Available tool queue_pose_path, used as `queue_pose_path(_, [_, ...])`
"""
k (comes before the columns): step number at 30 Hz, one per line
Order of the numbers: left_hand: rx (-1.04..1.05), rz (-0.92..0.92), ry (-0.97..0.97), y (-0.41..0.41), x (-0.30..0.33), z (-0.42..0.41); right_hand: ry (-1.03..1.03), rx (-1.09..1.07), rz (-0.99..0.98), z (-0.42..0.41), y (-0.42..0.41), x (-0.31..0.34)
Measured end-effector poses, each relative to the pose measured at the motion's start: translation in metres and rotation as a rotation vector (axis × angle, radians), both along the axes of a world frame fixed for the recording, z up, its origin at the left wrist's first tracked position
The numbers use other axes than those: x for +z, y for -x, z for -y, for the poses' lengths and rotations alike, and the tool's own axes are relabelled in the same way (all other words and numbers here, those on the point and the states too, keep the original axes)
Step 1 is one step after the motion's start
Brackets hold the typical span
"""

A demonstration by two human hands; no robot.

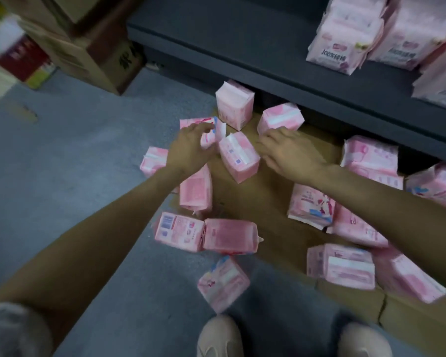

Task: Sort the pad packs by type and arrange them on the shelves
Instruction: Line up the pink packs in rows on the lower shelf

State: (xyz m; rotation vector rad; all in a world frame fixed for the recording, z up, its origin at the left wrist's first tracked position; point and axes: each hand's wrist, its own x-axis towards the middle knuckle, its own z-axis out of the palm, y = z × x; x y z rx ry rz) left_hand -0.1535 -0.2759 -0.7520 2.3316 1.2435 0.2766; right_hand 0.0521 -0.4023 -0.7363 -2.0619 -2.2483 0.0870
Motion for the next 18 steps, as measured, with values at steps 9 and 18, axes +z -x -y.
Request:
queue_pose_path(9, [0.189,-0.017,0.132,-0.122,-0.036,-0.09,0.007,-0.161,0.128,-0.098,-0.032,-0.016])
queue_pose_path(18, [0.287,0.157,0.255,-0.102,-0.044,-0.085,-0.15,-0.07,-0.092,-0.116,-0.071,-0.057])
